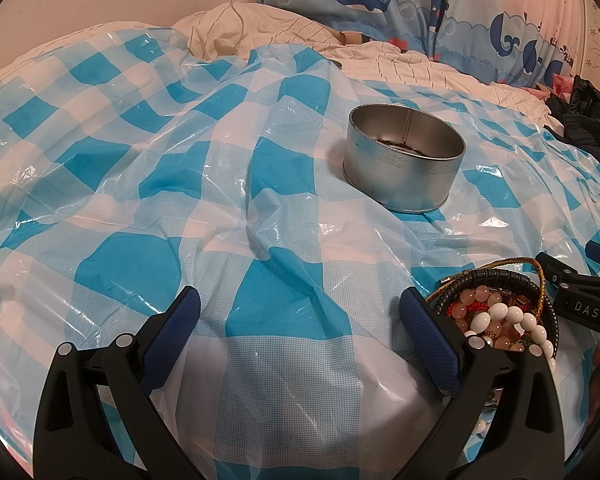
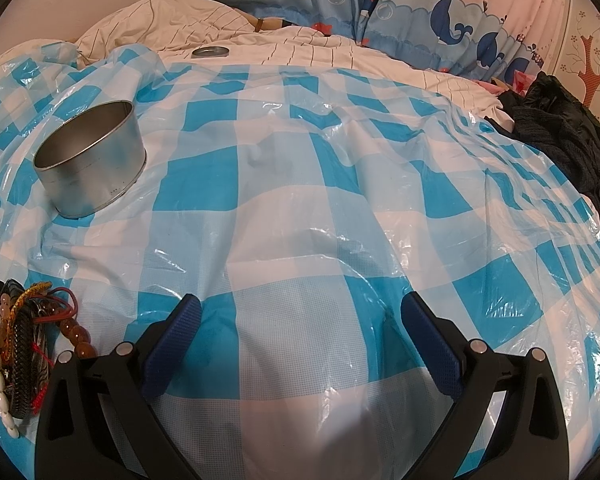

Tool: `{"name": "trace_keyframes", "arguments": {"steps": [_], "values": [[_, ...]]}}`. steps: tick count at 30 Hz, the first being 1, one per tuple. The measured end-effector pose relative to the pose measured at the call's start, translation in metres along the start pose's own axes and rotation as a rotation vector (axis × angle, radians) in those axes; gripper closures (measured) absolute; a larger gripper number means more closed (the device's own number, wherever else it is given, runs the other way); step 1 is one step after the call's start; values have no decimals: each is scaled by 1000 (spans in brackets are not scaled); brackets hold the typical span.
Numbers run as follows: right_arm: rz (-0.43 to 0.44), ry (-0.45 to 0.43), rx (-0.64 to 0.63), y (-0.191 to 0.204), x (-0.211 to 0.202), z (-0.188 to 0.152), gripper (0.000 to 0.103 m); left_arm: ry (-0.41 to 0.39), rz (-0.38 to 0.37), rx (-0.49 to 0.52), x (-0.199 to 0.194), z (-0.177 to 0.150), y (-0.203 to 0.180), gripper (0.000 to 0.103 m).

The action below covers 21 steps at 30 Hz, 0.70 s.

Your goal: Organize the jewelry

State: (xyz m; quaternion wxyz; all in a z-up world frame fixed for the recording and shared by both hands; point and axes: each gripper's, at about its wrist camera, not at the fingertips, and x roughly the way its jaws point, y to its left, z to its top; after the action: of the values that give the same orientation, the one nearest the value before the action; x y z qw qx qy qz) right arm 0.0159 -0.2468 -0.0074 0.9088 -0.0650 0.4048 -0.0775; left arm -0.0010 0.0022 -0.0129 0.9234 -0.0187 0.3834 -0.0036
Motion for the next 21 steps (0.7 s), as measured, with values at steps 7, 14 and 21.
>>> {"name": "trace_keyframes", "arguments": {"steps": [7,14,21], "values": [[0,0,0,0,0,1,7,0,0,0,0,0,0,7],[0,1,0,1,0,1,7,0,0,0,0,0,0,7],[2,13,-2,1,2,1,7,1,0,0,0,0,0,7]]}}
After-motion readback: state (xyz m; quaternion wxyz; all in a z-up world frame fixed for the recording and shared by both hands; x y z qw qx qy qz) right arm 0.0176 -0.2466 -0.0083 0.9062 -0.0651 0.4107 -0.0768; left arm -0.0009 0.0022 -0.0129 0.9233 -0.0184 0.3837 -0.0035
